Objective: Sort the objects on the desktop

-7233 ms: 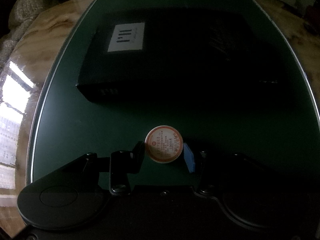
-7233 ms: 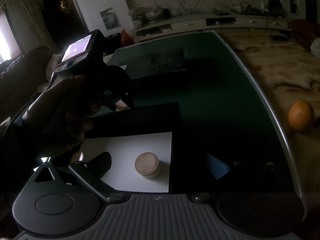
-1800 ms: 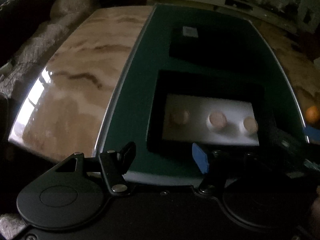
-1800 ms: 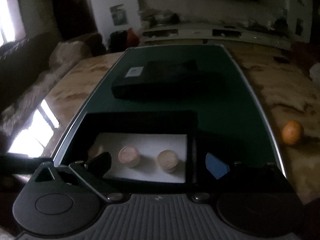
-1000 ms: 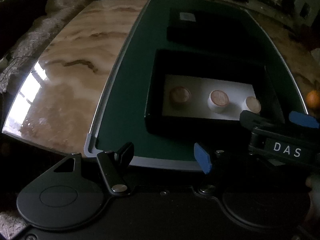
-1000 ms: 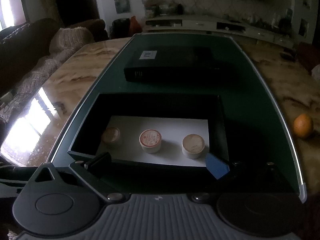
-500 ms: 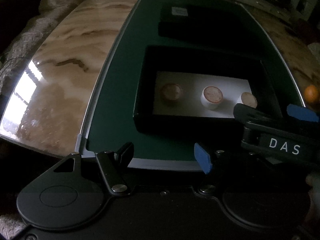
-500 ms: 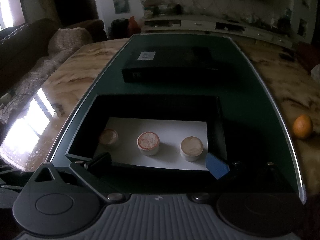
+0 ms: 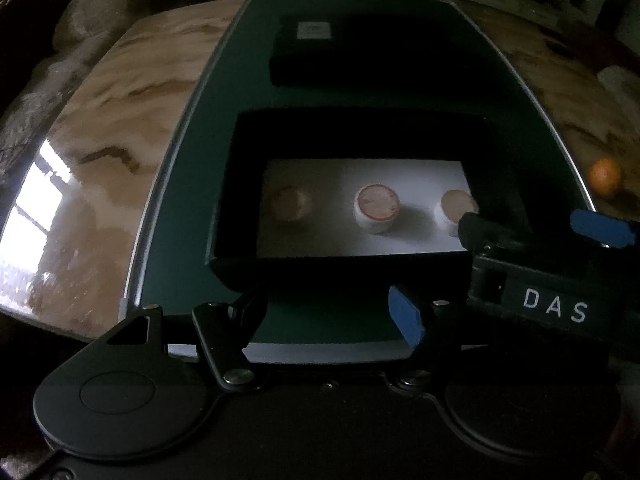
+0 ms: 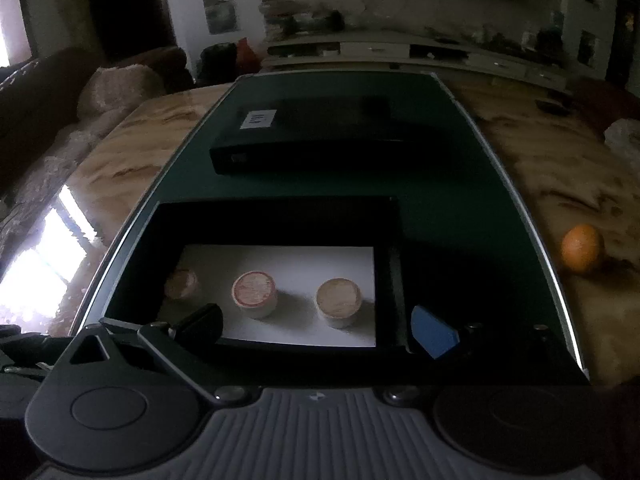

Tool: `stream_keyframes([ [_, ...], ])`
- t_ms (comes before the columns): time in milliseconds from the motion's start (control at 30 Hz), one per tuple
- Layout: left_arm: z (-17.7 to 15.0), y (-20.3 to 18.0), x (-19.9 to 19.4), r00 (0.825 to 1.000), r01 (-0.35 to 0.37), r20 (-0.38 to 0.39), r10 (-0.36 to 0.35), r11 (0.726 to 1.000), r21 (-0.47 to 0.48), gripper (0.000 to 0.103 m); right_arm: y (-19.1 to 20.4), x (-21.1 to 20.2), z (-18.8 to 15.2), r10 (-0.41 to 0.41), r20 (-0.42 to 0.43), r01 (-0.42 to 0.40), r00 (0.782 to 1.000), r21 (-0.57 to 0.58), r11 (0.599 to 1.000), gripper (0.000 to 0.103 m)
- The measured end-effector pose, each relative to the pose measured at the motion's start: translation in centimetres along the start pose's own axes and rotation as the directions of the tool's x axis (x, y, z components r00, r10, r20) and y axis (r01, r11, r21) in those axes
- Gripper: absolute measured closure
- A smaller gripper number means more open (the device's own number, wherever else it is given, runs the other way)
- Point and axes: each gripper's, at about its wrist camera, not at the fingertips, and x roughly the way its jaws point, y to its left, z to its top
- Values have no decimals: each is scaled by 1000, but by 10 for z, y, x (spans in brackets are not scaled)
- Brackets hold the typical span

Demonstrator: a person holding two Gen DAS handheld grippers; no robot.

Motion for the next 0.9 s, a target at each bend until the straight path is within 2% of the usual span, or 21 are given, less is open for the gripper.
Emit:
stream_keyframes([
  [233, 0, -15, 4, 1000, 12, -3, -12, 1000, 29, 36, -9, 1, 1, -14, 3, 14, 1000, 17, 1000, 0],
  [900, 1, -12, 6, 1000, -5, -7, 5, 1000, 19, 36, -9, 1, -1, -10, -6, 10, 1000, 13, 1000, 0],
])
